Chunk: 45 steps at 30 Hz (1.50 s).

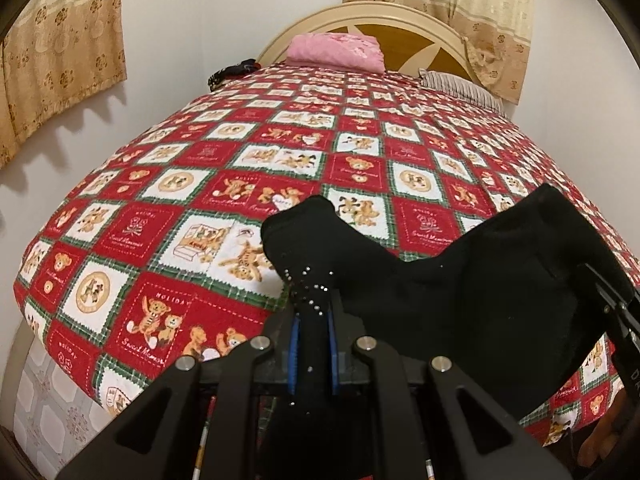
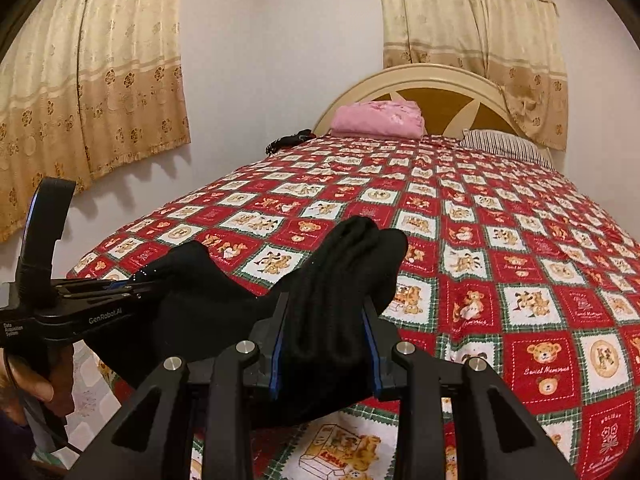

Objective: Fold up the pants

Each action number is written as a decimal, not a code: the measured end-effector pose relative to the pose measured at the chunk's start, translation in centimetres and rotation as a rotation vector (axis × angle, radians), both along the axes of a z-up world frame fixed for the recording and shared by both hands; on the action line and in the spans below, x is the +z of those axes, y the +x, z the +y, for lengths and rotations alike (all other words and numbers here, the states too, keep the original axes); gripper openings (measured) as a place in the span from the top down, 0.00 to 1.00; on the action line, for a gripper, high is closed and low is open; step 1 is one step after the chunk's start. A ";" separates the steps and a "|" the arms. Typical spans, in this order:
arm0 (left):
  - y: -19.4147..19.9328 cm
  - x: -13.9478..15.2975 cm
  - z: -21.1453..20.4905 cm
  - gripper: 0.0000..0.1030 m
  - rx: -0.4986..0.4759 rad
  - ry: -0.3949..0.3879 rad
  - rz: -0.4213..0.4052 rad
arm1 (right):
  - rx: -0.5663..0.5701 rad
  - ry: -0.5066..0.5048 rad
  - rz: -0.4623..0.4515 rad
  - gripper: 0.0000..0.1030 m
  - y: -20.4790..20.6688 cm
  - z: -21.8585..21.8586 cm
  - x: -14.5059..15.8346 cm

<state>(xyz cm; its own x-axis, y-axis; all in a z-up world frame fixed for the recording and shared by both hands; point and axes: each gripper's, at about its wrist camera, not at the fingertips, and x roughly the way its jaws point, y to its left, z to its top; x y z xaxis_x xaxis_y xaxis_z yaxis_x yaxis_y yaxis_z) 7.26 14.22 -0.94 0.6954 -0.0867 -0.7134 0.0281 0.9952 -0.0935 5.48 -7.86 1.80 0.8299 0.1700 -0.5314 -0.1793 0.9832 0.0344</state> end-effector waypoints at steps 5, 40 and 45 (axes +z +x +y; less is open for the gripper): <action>0.2 -0.7 0.4 0.88 0.007 0.000 0.020 | -0.009 0.002 0.017 0.68 0.0 -0.3 -0.6; 3.4 3.7 9.6 0.88 0.201 0.054 -0.113 | 0.190 -0.052 -0.084 0.68 6.4 9.6 3.2; 4.5 4.3 10.8 0.88 0.239 0.088 -0.131 | 0.202 -0.035 -0.092 0.68 9.0 11.2 3.2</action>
